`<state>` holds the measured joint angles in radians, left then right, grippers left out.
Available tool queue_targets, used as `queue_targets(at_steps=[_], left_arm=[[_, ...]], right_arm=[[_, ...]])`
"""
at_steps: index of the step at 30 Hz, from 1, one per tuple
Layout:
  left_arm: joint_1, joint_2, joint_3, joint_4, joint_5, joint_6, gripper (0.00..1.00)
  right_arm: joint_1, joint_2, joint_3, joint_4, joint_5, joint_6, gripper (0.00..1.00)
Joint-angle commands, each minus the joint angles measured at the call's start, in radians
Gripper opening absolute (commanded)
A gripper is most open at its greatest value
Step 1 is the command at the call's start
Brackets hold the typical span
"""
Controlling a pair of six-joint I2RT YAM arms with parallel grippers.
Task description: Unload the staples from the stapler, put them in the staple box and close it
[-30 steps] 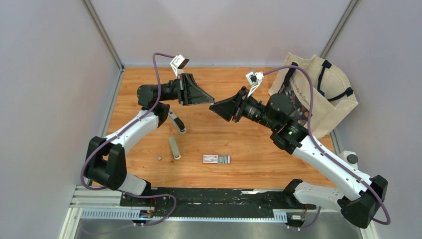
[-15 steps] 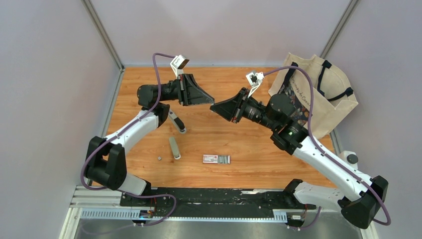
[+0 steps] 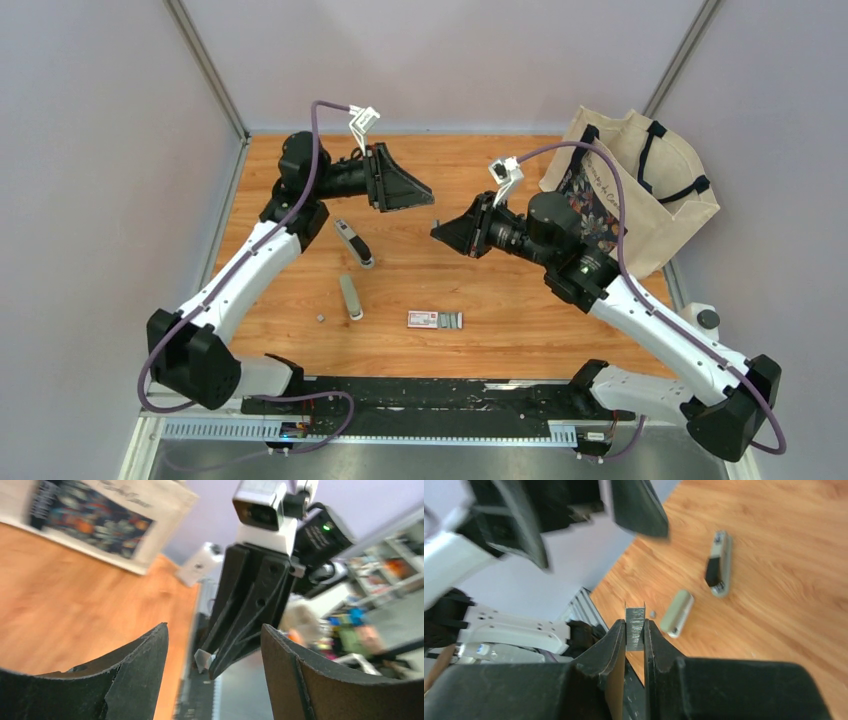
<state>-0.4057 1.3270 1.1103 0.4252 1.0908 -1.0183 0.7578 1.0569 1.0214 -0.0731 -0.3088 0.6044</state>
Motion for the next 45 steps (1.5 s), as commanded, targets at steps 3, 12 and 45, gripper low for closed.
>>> queue_targets(at_steps=[3,12,45], left_arm=[[-0.001,-0.026,0.198,-0.876,-0.282,0.74,0.75],[-0.001,0.034,0.145,-1.195,-0.443,1.107,0.7],[-0.108,-0.04,-0.147,-1.086,-0.555,1.255,0.72]], right_arm=[[0.0,0.049,-0.041,-0.312,0.14,-0.003,0.08],[0.133,0.285,-0.115,-0.454,0.428,0.135,0.02],[0.325,0.529,-0.046,-0.493,0.611,0.273,0.1]])
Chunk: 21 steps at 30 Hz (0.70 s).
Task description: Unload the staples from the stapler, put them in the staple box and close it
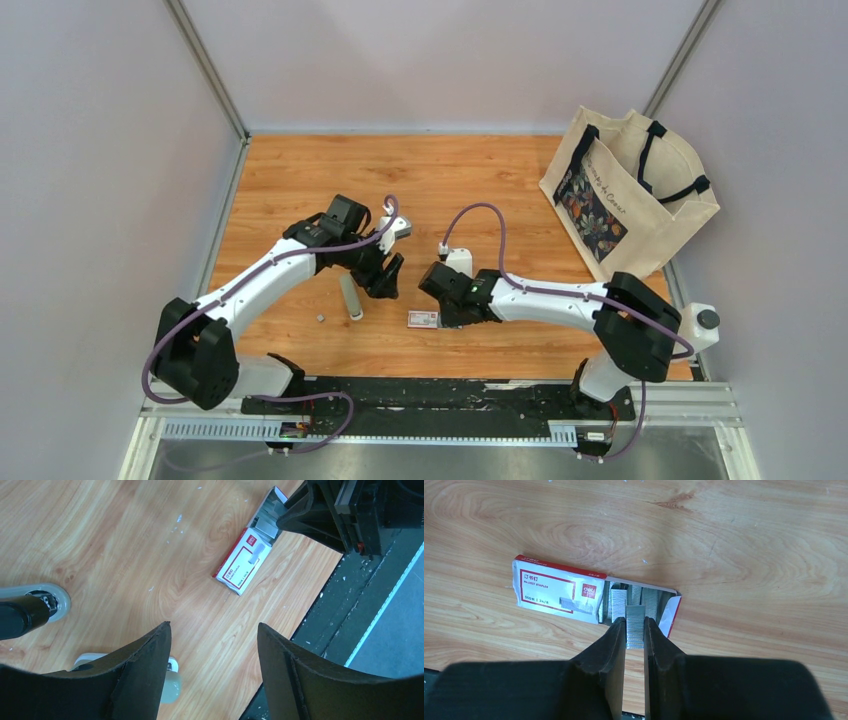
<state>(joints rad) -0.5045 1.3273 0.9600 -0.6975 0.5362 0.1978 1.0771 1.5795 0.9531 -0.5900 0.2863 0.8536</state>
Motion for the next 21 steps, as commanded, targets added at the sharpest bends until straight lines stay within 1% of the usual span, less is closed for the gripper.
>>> queue_targets(at_steps=[1,21], left_arm=[[-0.011,-0.04,0.005,0.036,-0.001,0.037,0.72],[-0.022,-0.042,0.014,0.027,0.007,0.035,0.72]], right_arm=[[0.007,0.008,0.024,0.024,0.016,0.025,0.1],[0.009,0.027,0.009,0.018,0.001,0.041,0.13]])
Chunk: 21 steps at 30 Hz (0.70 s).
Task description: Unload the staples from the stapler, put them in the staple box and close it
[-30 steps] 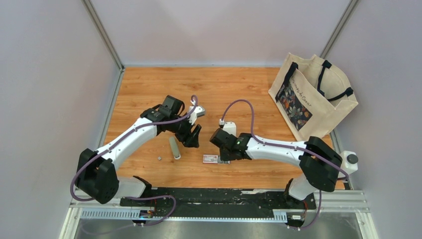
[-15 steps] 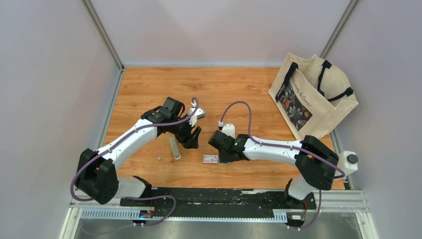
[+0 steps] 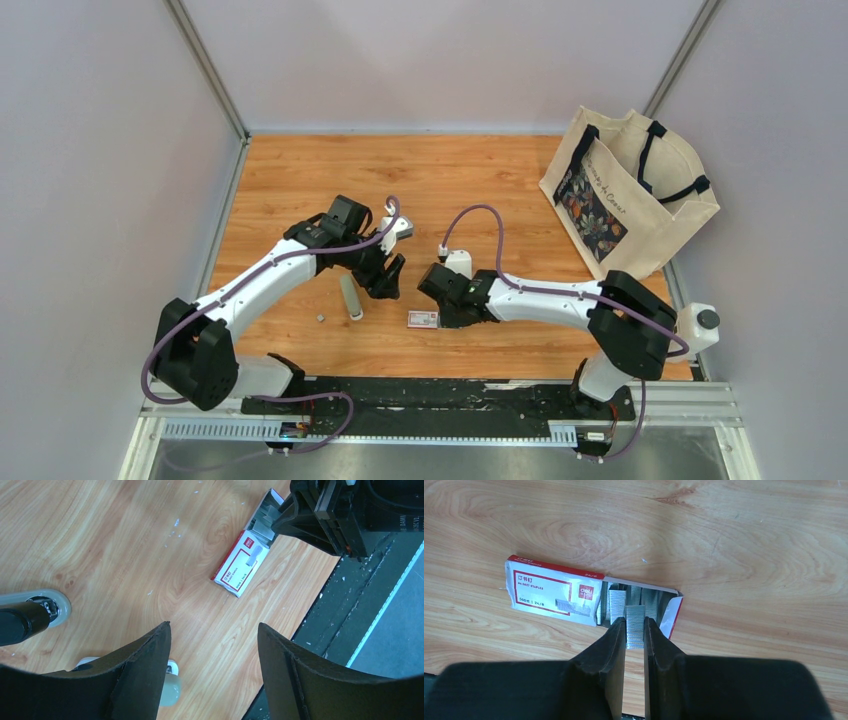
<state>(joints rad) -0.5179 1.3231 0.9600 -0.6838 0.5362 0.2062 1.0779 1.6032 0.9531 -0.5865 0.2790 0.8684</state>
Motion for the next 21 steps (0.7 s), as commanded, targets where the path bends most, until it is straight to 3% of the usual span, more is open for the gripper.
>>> queue_targets(at_steps=[1,21], left_arm=[[-0.008,-0.039,0.013,0.015,0.007,0.027,0.72],[-0.008,-0.055,0.016,0.01,0.011,0.03,0.73]], right_arm=[[0.007,0.001,0.007,0.017,0.008,0.026,0.13],[0.007,0.017,0.019,0.008,0.011,0.023,0.22]])
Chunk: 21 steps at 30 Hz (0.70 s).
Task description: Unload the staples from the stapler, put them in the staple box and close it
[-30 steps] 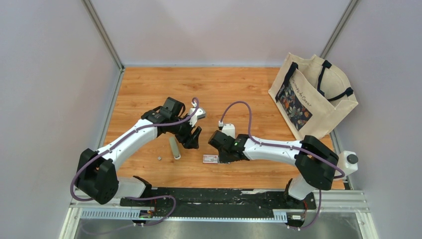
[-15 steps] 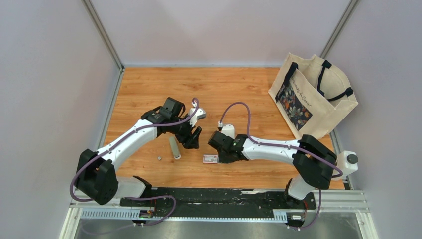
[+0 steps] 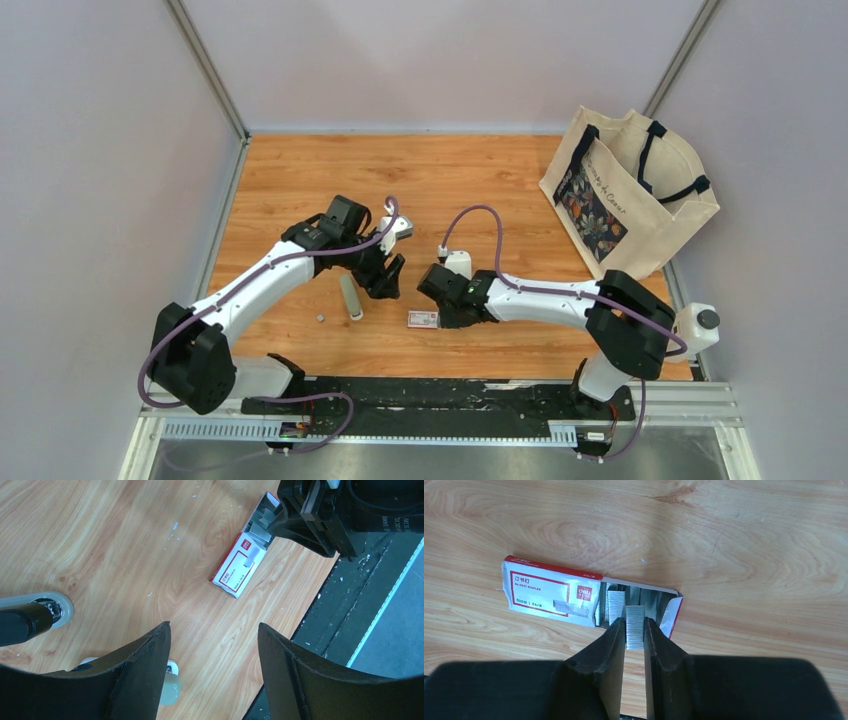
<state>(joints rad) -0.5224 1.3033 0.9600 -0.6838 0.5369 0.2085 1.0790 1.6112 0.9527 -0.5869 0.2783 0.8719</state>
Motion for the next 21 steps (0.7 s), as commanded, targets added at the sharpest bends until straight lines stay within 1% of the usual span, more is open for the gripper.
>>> queue_targets(at_steps=[1,7,11,15,21], left_arm=[[-0.004,-0.035,0.016,0.01,0.011,0.028,0.73],[-0.004,-0.039,0.014,0.007,0.018,0.029,0.73],[-0.004,-0.038,0.014,0.006,0.021,0.029,0.73],[-0.004,-0.038,0.017,0.003,0.025,0.031,0.73],[-0.004,-0.038,0.02,-0.002,0.028,0.035,0.73]], right_arm=[[0.006,0.009,0.021,0.009,0.01,0.018,0.22],[0.004,0.019,0.029,0.001,0.013,0.015,0.22],[0.006,0.024,0.035,-0.005,0.013,0.012,0.27],[0.004,0.016,0.037,-0.008,0.021,0.01,0.29],[0.007,-0.003,0.035,-0.007,0.028,0.012,0.29]])
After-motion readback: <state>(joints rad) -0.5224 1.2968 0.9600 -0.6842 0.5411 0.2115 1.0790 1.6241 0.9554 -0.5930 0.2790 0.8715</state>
